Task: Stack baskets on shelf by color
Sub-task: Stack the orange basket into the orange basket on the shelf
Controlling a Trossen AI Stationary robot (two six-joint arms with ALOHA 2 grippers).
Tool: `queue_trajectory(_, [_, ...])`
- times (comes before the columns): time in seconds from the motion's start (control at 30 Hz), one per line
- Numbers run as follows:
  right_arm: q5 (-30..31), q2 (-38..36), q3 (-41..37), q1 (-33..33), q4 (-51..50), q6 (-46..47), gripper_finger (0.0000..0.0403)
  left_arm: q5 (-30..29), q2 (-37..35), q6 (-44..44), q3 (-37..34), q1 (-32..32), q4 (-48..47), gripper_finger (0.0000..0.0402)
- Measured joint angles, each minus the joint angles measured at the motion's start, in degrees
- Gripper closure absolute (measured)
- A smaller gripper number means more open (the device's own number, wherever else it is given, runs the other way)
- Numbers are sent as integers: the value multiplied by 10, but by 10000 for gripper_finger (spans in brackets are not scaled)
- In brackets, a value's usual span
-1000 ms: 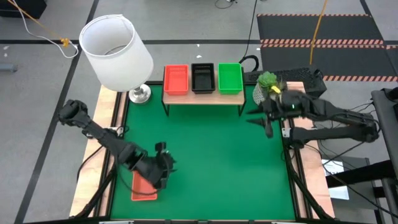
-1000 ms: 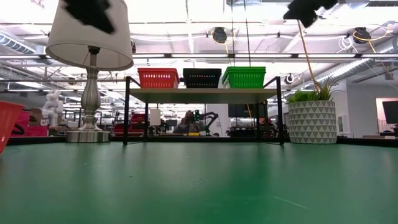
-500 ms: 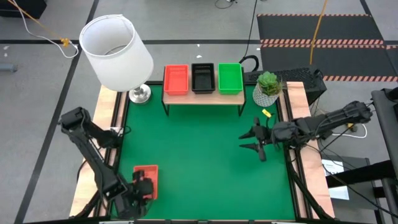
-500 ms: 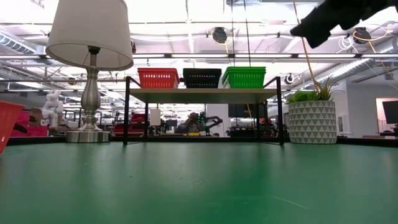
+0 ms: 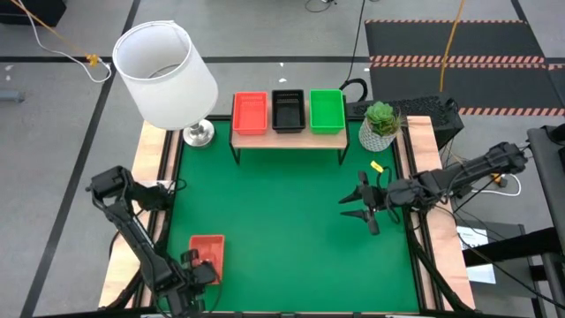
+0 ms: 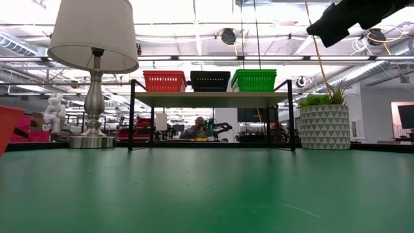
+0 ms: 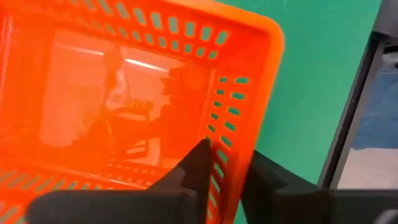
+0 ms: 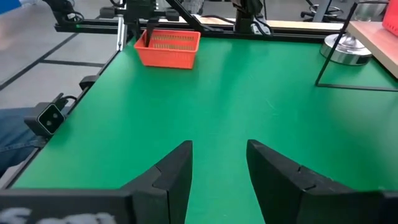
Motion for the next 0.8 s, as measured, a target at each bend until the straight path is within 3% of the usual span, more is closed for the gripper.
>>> queue_trajectory(0.17, [0, 0, 0, 0, 0, 0, 255, -13, -10, 27, 0, 7, -6, 393])
queue_trajectory(0.43, [3, 0, 0, 0, 0, 0, 255, -21, -11, 81, 0, 23, -47, 396])
queue_trajectory(0.8, [18, 5, 1, 0, -2, 0, 255, -64, -14, 218, -3, 103, -88, 384])
